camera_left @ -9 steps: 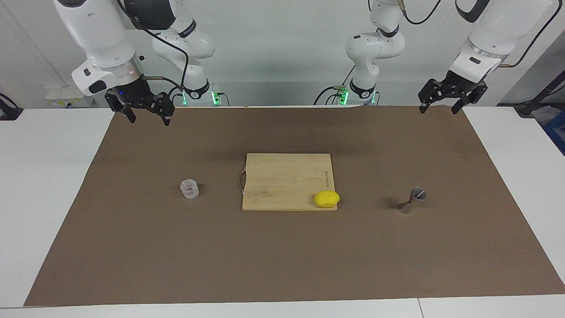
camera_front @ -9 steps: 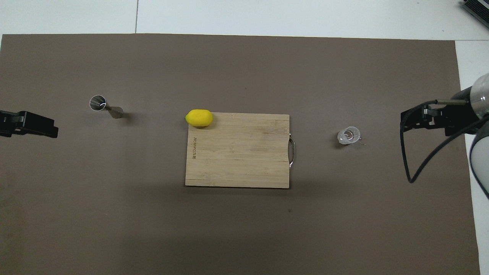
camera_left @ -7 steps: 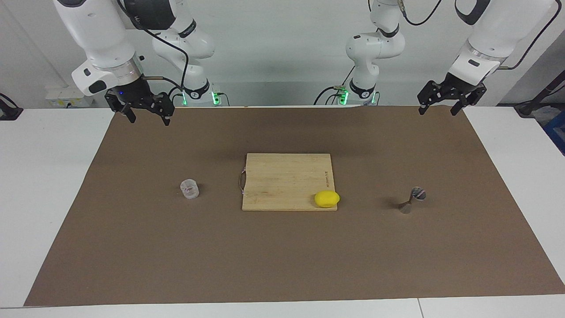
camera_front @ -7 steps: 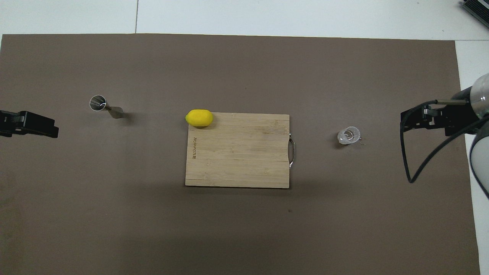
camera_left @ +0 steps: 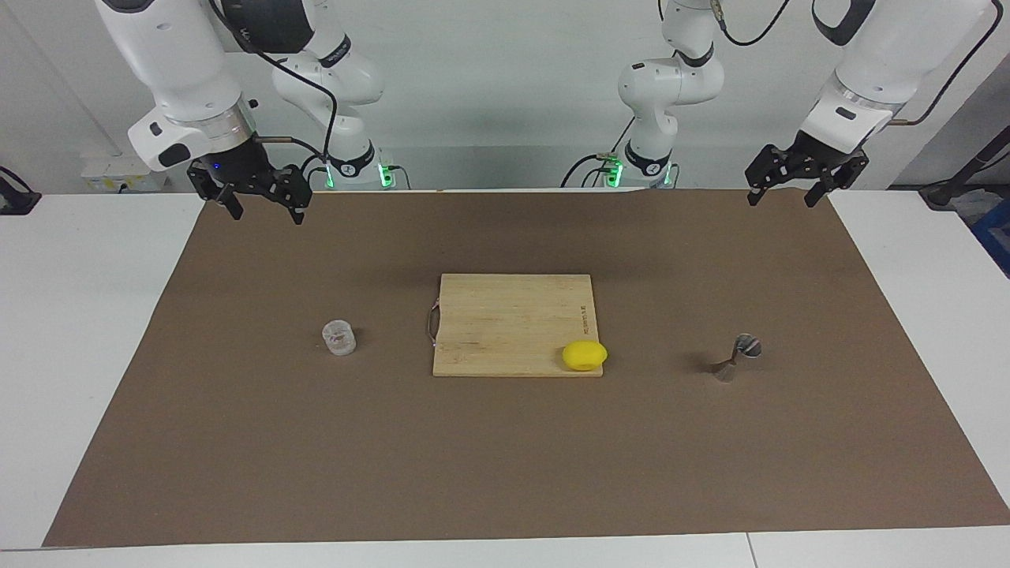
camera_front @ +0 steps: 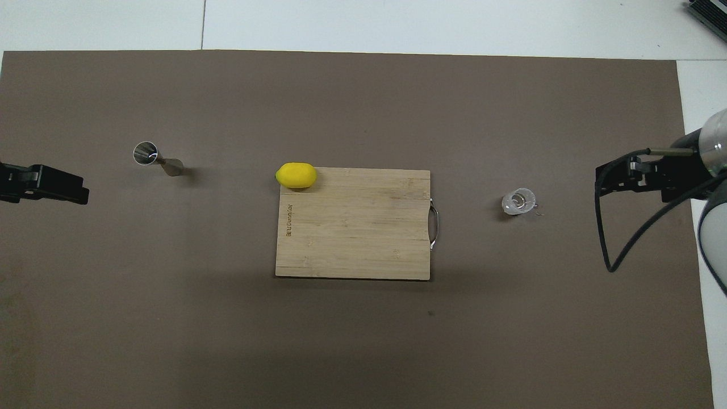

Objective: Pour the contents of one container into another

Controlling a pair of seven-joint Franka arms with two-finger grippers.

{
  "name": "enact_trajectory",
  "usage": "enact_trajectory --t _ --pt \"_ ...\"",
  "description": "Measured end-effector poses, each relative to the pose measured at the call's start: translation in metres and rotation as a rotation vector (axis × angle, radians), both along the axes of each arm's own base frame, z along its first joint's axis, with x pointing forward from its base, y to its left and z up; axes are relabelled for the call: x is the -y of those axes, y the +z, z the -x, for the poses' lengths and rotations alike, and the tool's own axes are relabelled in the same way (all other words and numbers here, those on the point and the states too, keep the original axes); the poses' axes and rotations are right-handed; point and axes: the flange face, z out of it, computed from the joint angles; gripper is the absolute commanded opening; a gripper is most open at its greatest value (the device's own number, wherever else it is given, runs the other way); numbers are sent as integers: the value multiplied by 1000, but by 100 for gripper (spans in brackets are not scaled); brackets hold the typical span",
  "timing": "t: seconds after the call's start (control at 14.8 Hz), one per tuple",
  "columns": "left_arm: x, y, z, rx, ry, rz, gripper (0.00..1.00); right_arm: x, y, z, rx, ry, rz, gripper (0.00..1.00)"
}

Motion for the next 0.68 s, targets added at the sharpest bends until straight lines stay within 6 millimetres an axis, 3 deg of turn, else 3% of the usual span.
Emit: enact_trajectory --t 0.41,0.68 --pt "17 -10 -3 14 -29 2 100 0 0 0 0 0 0 100" --pt "14 -41 -6 -56 -2 36 100 0 0 0 0 0 0 100"
